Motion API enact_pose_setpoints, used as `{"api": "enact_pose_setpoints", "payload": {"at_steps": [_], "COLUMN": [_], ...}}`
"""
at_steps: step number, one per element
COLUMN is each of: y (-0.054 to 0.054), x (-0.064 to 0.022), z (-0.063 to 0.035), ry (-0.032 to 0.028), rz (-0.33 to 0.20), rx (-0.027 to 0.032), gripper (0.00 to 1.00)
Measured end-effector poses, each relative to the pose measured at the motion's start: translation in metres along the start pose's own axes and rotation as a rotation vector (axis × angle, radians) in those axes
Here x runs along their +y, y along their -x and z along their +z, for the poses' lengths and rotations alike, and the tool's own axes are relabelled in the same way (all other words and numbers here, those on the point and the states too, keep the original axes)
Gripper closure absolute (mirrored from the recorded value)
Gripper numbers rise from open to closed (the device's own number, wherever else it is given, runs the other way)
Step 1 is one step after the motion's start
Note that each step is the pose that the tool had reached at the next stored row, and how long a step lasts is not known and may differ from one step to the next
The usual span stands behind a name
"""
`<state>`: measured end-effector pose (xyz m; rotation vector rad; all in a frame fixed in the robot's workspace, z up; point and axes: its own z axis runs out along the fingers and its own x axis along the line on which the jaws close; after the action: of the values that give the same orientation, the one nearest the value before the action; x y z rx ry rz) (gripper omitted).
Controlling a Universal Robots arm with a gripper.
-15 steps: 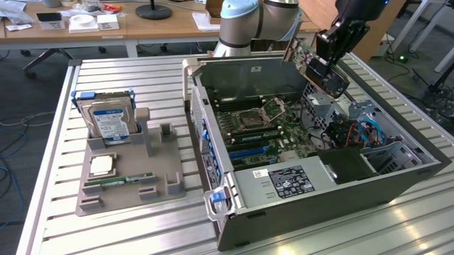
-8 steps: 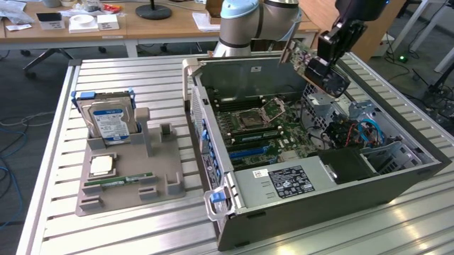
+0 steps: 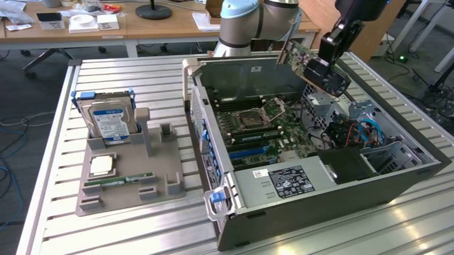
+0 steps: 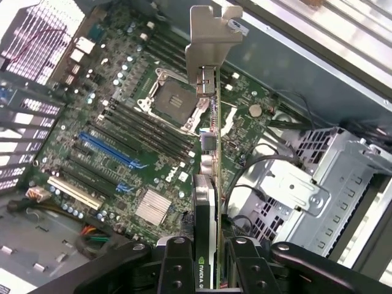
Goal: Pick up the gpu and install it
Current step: 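Insert the gpu into the slot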
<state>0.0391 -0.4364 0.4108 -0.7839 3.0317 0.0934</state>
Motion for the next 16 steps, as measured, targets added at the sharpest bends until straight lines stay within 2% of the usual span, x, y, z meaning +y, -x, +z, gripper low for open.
{"api": "enact_pose_setpoints", "payload": {"at_steps": [16], "y": [0.0], "x": [0.0], "z": [0.0004], "ry": [0.0045], "rz": [-0.189], "rx": [0.0105], "gripper": [0.73]}}
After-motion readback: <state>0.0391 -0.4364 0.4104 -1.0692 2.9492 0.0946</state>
